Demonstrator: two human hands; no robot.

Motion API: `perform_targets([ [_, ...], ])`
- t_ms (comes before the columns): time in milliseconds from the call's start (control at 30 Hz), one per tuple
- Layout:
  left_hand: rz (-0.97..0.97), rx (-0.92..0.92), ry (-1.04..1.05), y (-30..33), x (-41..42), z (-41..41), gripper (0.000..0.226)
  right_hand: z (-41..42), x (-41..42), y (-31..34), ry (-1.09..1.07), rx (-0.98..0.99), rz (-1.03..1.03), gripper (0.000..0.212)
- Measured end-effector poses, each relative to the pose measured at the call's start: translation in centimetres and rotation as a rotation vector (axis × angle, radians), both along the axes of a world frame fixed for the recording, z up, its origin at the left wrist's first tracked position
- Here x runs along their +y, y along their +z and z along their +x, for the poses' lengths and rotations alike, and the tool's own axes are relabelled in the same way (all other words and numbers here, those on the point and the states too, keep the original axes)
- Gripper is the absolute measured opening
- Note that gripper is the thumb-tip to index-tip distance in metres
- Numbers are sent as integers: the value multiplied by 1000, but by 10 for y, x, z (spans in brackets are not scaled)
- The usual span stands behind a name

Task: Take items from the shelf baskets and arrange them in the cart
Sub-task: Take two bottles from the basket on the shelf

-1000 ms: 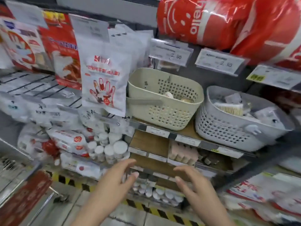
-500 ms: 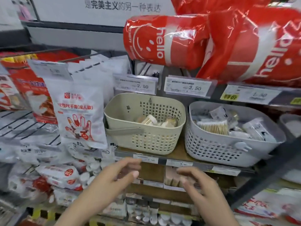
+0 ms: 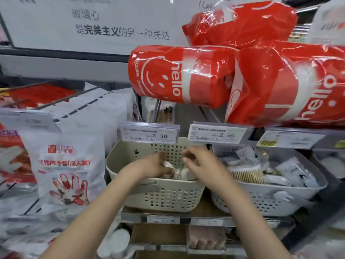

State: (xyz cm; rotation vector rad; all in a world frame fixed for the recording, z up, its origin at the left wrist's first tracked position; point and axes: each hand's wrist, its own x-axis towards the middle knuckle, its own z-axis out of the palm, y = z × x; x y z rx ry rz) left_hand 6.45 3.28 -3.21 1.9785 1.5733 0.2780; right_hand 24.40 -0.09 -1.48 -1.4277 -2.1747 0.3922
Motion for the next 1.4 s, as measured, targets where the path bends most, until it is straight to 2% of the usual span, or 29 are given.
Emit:
perform_targets([
  [100, -92, 139, 0, -9, 13, 1, 55, -4, 19, -7, -44, -145, -6, 21],
  [200, -106, 210, 28, -13, 15, 0, 50, -8, 28, -15, -112, -260, -15, 21],
  [333, -11, 51, 181, -13, 13, -6, 33, -19, 38, -18, -159, -463, -98, 36],
  [467, 92, -157, 306, -8, 9, -15, 38, -26, 42, -21, -145, -716, -189, 35],
  [667, 69, -313, 316, -5, 10, -13, 39, -29, 47, -23, -106, -737, -279, 26],
  [733, 87, -347, 307, -5, 11, -13, 41, -27, 49, -23, -115, -665, -250, 25],
  [900, 174, -446, 283, -3, 9, -15, 41, -23, 45, -21, -159, -353, -84, 39],
  [967, 245, -481, 258, -1, 6, -16, 39, -21, 43, -19, -152, -175, -50, 46],
  [1067, 399, -515, 211, 5, -7, -18, 41, -18, 37, -13, -126, 83, -39, 41],
  [1167, 535, -419, 165, 8, -29, -21, 46, -15, 24, -8, -90, 199, 19, 33],
  [1233, 574, -373, 192, 8, -47, -24, 53, -12, 10, -6, -49, 235, 84, 36],
  [1400, 687, -453, 207, 8, -107, -28, 58, -9, -44, -14, 29, 365, 251, 54],
])
